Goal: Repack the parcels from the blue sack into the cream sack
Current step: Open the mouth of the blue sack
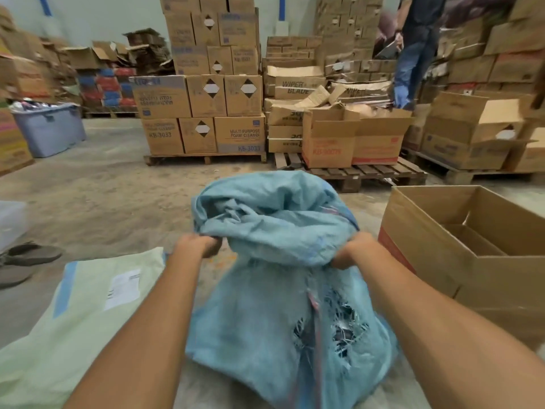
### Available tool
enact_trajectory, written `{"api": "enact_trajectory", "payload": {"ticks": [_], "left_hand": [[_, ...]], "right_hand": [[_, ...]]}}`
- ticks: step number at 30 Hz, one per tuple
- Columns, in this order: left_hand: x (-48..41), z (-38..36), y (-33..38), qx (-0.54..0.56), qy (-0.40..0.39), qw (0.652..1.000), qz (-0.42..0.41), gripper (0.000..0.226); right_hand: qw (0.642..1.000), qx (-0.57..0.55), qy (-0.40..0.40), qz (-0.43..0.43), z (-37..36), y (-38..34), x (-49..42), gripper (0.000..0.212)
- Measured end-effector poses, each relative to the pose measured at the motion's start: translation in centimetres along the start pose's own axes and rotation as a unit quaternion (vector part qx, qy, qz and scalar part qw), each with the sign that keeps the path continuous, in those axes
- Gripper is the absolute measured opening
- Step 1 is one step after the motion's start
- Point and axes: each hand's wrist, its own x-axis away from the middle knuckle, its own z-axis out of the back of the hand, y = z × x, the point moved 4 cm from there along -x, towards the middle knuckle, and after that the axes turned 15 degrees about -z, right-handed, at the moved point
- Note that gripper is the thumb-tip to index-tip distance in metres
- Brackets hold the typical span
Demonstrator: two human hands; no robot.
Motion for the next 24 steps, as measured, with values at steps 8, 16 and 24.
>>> {"api": "enact_trajectory", "payload": {"ticks": [8,16,24], "left_hand": [[5.7,-1.5,0.8,-0.268,-0.257,0.928,-0.035,0.075],[5.2,-0.6,-5.3,-0.676,-0.071,0.694,-0.236,0.131],[4.8,-3.5,-7.1,-0.693,-0.142,0.702,-0.078,0.090]], "right_hand": [[0.945,-0.320,0.030,0.059,3.1,-1.7,-1.9,0.058],[0.969,-0.168,-0.141,0.112,-2.5,-0.4,1.6,0.084],[0.993,0.069,0.079,0.061,-0.4,-0.9,1.8,0.034]]}}
